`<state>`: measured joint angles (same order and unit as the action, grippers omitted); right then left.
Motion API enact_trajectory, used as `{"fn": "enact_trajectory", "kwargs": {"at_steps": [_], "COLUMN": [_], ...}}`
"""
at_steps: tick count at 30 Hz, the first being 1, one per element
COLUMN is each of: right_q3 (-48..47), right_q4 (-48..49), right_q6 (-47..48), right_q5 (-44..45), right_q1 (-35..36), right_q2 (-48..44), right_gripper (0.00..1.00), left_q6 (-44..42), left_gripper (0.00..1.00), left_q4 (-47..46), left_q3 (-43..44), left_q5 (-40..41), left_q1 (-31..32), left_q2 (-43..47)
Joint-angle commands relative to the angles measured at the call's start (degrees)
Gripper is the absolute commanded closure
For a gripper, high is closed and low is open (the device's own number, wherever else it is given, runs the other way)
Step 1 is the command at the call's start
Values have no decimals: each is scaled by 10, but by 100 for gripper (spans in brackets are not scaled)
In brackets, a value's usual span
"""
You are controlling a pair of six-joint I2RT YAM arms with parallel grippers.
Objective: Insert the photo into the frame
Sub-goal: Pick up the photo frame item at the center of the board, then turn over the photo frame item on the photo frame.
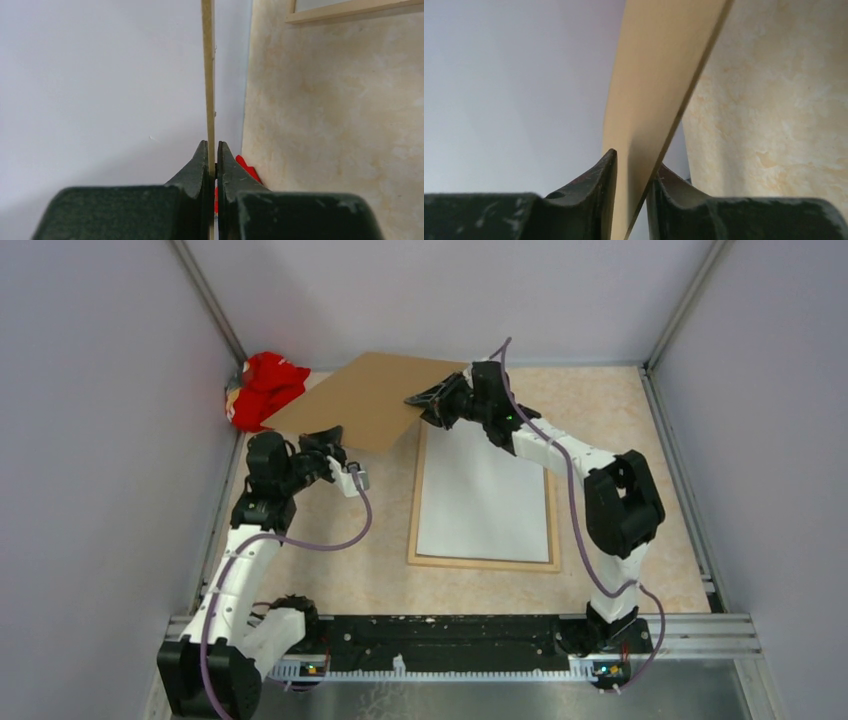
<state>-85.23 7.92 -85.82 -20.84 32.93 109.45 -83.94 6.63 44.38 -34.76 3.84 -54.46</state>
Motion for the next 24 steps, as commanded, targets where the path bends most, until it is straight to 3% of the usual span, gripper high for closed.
{"fn": "enact_trajectory", "kwargs": {"at_steps": [1,3,7,10,17,24], "right_q3": [-11,-28,-54,-57,-86,-44], "right_q4": [6,-39,-138,-187,-300,-284], "right_q6": [92,147,274,368,586,822], "right_q5": [-49,-57,-72,-63,-14,33], "right_q1": [24,21,1,-19,-50,-51], "right_q2": [-93,-101,-126,-163,-233,-308], "right_gripper": [64,50,32,21,7,1], "left_q6": [-24,-12,30,46,49,65], "left_gripper": [100,100,100,100,100,100], "left_q4": [-111,-141,-153,-93,9,97], "left_q3": [16,24,63,115,195,317], "left_q5": [1,-2,-13,-24,-41,-78], "left_q1": [6,6,6,6,6,6], "left_q2": [2,-2,-21,-38,-100,-174]}}
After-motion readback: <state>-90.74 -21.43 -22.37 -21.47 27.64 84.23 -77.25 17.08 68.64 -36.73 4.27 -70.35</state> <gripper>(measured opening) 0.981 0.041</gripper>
